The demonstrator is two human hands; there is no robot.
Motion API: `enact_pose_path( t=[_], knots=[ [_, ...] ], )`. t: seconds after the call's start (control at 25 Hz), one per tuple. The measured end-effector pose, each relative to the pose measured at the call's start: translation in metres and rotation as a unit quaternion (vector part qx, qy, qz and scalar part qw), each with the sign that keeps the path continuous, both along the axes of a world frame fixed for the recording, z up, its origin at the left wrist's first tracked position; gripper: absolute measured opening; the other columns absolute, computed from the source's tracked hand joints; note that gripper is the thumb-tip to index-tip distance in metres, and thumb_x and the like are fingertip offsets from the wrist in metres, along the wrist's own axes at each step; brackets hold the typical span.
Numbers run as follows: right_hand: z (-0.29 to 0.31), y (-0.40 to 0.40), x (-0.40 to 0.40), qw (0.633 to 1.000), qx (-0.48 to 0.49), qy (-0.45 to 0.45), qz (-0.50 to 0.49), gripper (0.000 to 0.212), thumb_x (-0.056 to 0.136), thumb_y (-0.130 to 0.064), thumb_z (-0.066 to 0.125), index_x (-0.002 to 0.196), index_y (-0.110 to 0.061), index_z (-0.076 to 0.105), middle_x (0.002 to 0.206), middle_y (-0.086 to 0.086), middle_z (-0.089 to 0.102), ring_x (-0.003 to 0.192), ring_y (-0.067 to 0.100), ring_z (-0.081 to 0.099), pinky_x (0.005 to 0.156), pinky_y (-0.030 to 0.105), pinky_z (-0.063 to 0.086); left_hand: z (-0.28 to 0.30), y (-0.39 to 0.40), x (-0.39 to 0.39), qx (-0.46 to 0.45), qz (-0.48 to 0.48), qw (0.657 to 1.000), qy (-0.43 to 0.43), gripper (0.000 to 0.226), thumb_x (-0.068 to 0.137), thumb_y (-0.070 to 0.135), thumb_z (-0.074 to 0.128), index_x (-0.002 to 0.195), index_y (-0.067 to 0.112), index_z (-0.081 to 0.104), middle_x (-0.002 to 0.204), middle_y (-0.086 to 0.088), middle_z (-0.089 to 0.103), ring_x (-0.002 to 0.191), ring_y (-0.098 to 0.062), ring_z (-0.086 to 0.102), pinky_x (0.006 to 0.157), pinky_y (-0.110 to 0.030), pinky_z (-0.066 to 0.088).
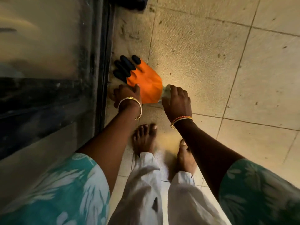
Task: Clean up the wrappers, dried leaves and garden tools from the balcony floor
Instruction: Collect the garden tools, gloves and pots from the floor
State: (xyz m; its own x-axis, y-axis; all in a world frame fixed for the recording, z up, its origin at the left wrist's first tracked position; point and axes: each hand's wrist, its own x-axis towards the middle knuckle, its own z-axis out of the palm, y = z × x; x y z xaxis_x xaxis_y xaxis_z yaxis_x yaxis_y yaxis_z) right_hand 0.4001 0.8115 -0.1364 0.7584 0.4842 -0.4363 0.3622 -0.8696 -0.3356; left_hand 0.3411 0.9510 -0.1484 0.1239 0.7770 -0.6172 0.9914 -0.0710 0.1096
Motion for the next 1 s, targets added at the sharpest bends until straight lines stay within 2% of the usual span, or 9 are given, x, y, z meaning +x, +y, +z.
enact_pose_path(
  t=[0.12, 0.28, 0.36, 0.44, 0.52, 0.64, 0.76, 0.84, 1.0],
  knots=[
    [-0.009, 0.007, 0.004, 0.997, 0.011, 0.062, -0.042, 0.03, 0.09, -0.022, 0.052, 0.114, -0.005, 0.059, 0.112, 0.018, 0.06, 0.109, 0.034, 0.049, 0.081, 0.035, 0.038, -0.018, 0.005, 0.002, -0.054, 0.069, 0.995, -0.039, 0.033, 0.086, 0.045, 0.061, 0.097, 0.016, 0.07, 0.119, -0.016, 0.062, 0.119, -0.038, 0.051, 0.096, -0.038, 0.042],
    [0.019, 0.01, 0.015, 0.958, 0.065, 0.174, -0.219, 0.022, 0.082, -0.019, 0.064, 0.099, -0.004, 0.068, 0.096, 0.013, 0.063, 0.088, 0.025, 0.057, 0.068, 0.019, 0.032, 0.01, 0.006, -0.001, -0.102, 0.197, 0.967, -0.128, 0.031, 0.08, 0.032, 0.069, 0.058, 0.019, 0.052, 0.088, -0.01, 0.068, 0.097, -0.033, 0.06, 0.086, -0.04, 0.051],
    [0.046, 0.006, 0.019, 0.925, 0.083, 0.222, -0.299, 0.016, 0.078, -0.018, 0.069, 0.091, -0.01, 0.066, 0.084, 0.005, 0.061, 0.079, 0.017, 0.054, 0.066, 0.021, 0.037, 0.051, 0.005, 0.003, -0.15, 0.226, 0.947, -0.169, 0.029, 0.086, 0.022, 0.066, 0.063, 0.021, 0.049, 0.075, -0.004, 0.06, 0.08, -0.022, 0.057, 0.062, -0.02, 0.047],
    [0.081, -0.001, 0.023, 0.889, 0.112, 0.249, -0.367, 0.013, 0.074, -0.013, 0.07, 0.074, -0.017, 0.058, 0.072, 0.0, 0.06, 0.073, 0.017, 0.057, 0.065, 0.029, 0.047, 0.091, 0.003, 0.003, -0.192, 0.23, 0.934, -0.193, 0.022, 0.087, 0.019, 0.064, 0.069, 0.019, 0.051, 0.075, 0.001, 0.056, 0.073, -0.014, 0.052, 0.049, -0.017, 0.037],
    [0.118, -0.011, 0.025, 0.861, 0.138, 0.263, -0.412, 0.021, 0.072, -0.005, 0.068, 0.068, -0.022, 0.056, 0.072, 0.002, 0.063, 0.069, 0.019, 0.06, 0.066, 0.034, 0.053, 0.128, 0.001, 0.002, -0.228, 0.229, 0.923, -0.209, 0.018, 0.083, 0.021, 0.068, 0.07, 0.021, 0.054, 0.077, 0.005, 0.056, 0.075, -0.013, 0.054, 0.058, -0.02, 0.041],
    [0.182, -0.033, 0.017, 0.845, 0.168, 0.264, -0.434, 0.019, 0.076, 0.003, 0.063, 0.086, -0.014, 0.066, 0.08, 0.005, 0.065, 0.061, 0.009, 0.058, 0.058, 0.021, 0.051, 0.185, -0.008, 0.004, -0.265, 0.245, 0.904, -0.231, 0.021, 0.061, 0.025, 0.075, 0.067, 0.018, 0.057, 0.071, 0.0, 0.063, 0.079, -0.021, 0.059, 0.077, -0.034, 0.047],
    [0.241, -0.056, -0.001, 0.801, 0.208, 0.23, -0.511, 0.016, 0.08, 0.005, 0.062, 0.095, 0.0, 0.068, 0.071, 0.006, 0.061, 0.047, -0.001, 0.052, 0.042, 0.01, 0.042, 0.241, -0.027, 0.014, -0.303, 0.253, 0.884, -0.249, 0.021, 0.078, 0.002, 0.066, 0.071, 0.018, 0.054, 0.057, 0.008, 0.065, 0.064, -0.014, 0.062, 0.063, -0.026, 0.049],
    [0.278, -0.078, -0.013, 0.757, 0.238, 0.218, -0.568, 0.015, 0.082, 0.007, 0.061, 0.096, 0.007, 0.066, 0.055, -0.002, 0.059, 0.035, -0.001, 0.047, 0.035, 0.013, 0.038, 0.277, -0.045, 0.02, -0.336, 0.244, 0.876, -0.246, 0.025, 0.082, -0.005, 0.061, 0.075, 0.018, 0.054, 0.07, 0.002, 0.066, 0.067, -0.014, 0.063, 0.054, -0.023, 0.049],
    [0.337, -0.138, -0.044, 0.71, 0.274, 0.181, -0.624, 0.019, 0.083, 0.008, 0.061, 0.099, 0.001, 0.067, 0.05, -0.01, 0.057, 0.037, -0.002, 0.048, 0.035, 0.014, 0.038, 0.342, -0.091, 0.033, -0.409, 0.122, 0.874, -0.23, 0.01, 0.084, 0.002, 0.062, 0.083, 0.013, 0.063, 0.08, -0.004, 0.068, 0.069, -0.017, 0.066, 0.062, -0.027, 0.049]
  ],
)
